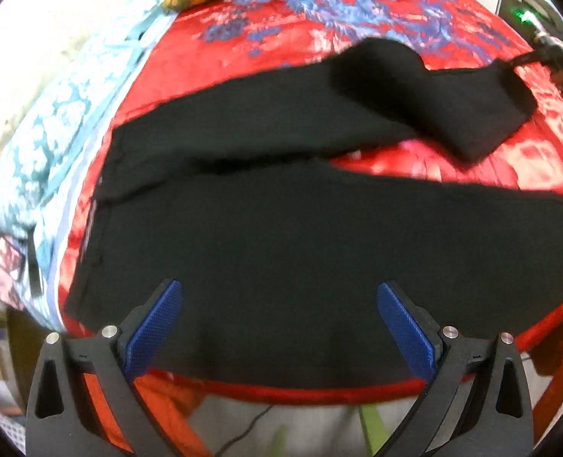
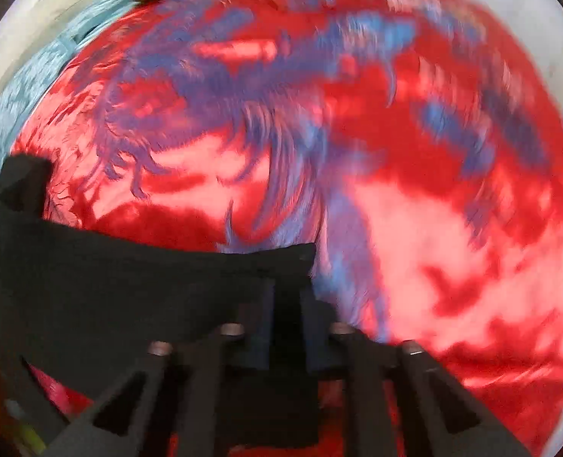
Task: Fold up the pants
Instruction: 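Lower both grippers onto the black trousers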
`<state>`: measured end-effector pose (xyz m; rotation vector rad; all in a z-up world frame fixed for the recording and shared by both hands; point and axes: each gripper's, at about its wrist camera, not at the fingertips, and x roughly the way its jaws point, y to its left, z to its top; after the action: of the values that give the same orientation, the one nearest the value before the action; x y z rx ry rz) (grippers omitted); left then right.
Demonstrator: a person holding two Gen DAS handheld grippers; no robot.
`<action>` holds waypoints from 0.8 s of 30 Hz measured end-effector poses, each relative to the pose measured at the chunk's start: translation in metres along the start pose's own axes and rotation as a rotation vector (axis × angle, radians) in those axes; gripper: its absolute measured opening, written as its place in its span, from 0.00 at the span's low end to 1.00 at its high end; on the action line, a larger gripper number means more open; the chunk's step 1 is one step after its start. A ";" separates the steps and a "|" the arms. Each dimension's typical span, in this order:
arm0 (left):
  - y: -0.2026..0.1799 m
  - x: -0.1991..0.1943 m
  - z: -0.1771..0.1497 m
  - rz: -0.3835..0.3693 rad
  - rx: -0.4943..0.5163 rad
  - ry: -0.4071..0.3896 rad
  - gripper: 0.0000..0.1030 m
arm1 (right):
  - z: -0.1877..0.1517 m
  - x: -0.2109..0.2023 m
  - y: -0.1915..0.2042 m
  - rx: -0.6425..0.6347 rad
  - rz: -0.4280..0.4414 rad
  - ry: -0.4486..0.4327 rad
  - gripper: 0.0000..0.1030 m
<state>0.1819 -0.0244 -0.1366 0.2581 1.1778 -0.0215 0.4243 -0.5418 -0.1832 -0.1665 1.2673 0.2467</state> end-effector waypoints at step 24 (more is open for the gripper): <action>0.069 0.199 0.169 0.128 -0.231 -0.044 1.00 | -0.030 0.028 -0.071 0.274 -0.188 -0.144 0.88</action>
<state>0.4231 0.0303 -0.2451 0.1280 1.1066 0.2187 0.4236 -0.6151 -0.2200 -0.0305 1.1212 -0.0763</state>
